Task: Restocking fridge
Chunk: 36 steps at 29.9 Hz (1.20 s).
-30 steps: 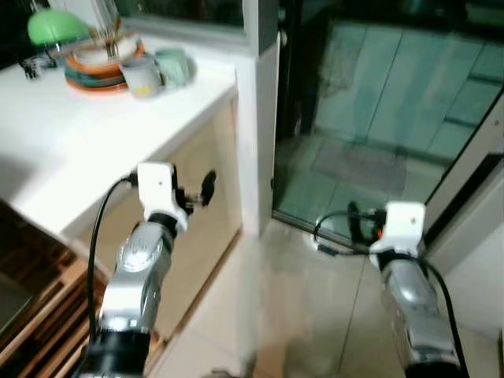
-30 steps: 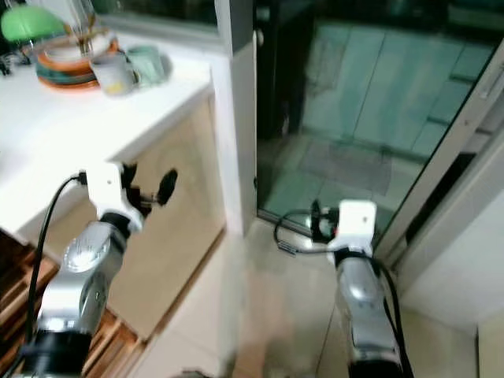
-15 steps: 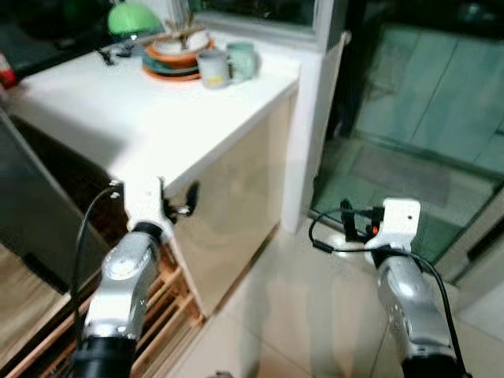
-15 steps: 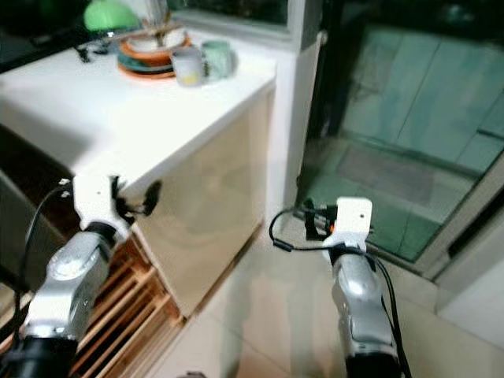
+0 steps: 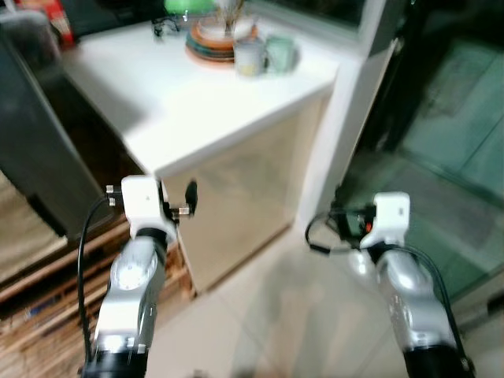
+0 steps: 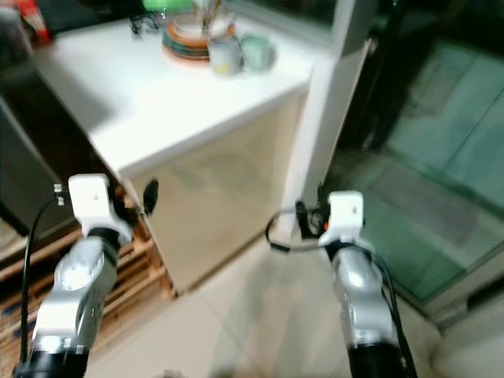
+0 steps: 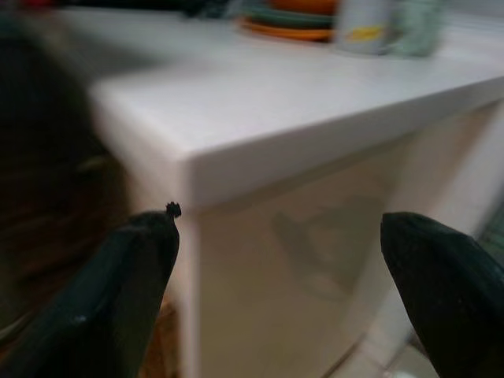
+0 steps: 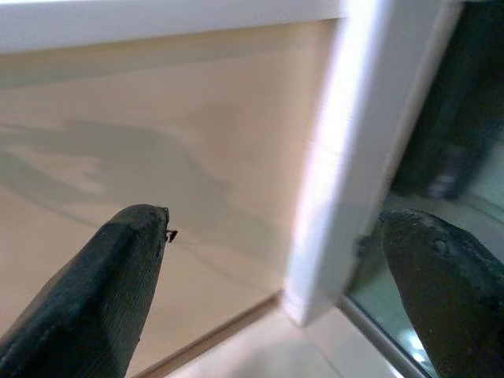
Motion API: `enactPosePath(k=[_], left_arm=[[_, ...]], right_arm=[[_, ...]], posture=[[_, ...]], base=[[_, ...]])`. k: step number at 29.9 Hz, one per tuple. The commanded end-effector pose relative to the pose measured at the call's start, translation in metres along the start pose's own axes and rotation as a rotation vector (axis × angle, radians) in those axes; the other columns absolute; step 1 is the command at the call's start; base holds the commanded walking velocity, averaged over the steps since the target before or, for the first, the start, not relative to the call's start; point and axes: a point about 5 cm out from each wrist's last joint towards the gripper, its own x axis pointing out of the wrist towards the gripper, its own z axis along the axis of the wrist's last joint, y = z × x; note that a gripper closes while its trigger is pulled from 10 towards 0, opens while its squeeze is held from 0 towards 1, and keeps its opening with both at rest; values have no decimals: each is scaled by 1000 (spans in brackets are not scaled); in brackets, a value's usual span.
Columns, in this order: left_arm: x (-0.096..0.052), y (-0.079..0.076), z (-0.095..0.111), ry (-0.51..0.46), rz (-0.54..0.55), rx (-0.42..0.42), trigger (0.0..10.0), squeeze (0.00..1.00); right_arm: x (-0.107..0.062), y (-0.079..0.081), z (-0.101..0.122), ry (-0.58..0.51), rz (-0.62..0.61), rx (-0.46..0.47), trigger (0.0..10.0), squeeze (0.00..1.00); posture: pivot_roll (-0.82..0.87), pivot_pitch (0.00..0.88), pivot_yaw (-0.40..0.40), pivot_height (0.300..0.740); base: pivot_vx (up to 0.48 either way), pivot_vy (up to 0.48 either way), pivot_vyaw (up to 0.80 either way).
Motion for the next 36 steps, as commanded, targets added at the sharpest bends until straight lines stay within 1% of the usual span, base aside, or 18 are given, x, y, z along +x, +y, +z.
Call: enactPosePath(k=[1, 4, 8, 9, 10, 11, 13, 15, 18, 20, 23, 25, 27, 28, 29, 30, 35, 36], left_arm=[[-4, 3, 1, -4, 30, 24, 10000, 0], [-5, 0, 3, -16, 21, 50, 10000, 0], [-6, 0, 1, 1, 8, 50, 10000, 0], [-6, -1, 1, 2, 4, 69, 10000, 0], [-6, -1, 1, 2, 4, 69, 10000, 0], [-6, -2, 0, -1, -5, 84, 10000, 0], [-7, -4, -4, 14, -10, 106, 10000, 0], [-8, 1, -11, 43, 14, 97, 10000, 0], [-10, 8, -16, 67, 38, 115, 10000, 0], [-12, 12, -16, 74, 40, 122, 10000, 0], [-12, 13, -15, 71, 41, 112, 10000, 0], [-10, 10, -13, 66, 39, 114, 10000, 0], [-8, 6, -12, 62, 37, 104, 10000, 0], [-7, 5, -11, 61, 37, 102, 10000, 0], [-7, 5, -12, 62, 42, 101, 10000, 0], [-7, 4, -13, 66, 50, 102, 10000, 0], [-7, 4, -15, 80, 51, 92, 10000, 0], [-8, 6, -17, 88, 55, 110, 10000, 0]], right_arm=[[4, 10, -3, 14, 50, 18, 10000, 20], [5, 12, -3, 12, 58, 20, 10000, 35], [4, 13, -3, -1, 66, 33, 10000, 59], [2, 13, -6, 2, 64, 35, 10000, 106], [2, 13, -6, 2, 64, 35, 10000, 106], [0, 12, -8, 7, 62, 38, 10000, 176], [-4, 10, -11, 7, 56, 44, 10000, 212], [-6, 7, -12, -2, 45, 52, 10000, 243], [-9, 0, -13, -15, 21, 54, 10000, 271], [-12, -5, -13, -24, 17, 47, 10000, 286], [-12, -8, -13, -25, 18, 33, 10000, 357], [-10, -11, -15, -15, 1, 42, 10000, 361], [-8, -14, -15, -10, -29, 59, 10000, 275], [-7, -14, -14, -12, -31, 67, 10000, 275], [-6, -15, -14, -13, -36, 61, 10000, 208], [-5, -15, -13, -17, -43, 54, 10000, 188], [-4, -19, -11, -27, -67, 57, 10000, 176], [-4, -21, -11, -29, -80, 53, 10000, 180]], posture=[[-39, 0, -1, 740], [-38, 0, 3, 740], [-40, 0, 17, 740], [-40, 0, 22, 740], [-40, 0, 22, 740], [-44, 0, 29, 740], [-47, 0, 32, 740], [-48, 0, 32, 740], [-44, 0, 31, 740], [-43, 0, 30, 740], [-41, 0, 29, 740], [-41, 0, 29, 740], [-42, 0, 30, 740], [-42, 0, 30, 740], [-45, 0, 32, 740], [-46, 0, 33, 740], [-51, 0, 39, 740], [-52, 0, 42, 740]], base=[[0, 0, 481], [0, 0, 477], [0, 0, 475], [0, 0, 475], [0, 0, 475], [0, 0, 481], [0, 0, 472], [0, 0, 469], [0, 0, 458], [0, 0, 456], [0, 0, 454], [0, 266, 450], [0, 463, 247], [0, 461, 0], [0, 450, 0], [0, 442, 0], [-103, 421, 0], [-266, 401, 0]])
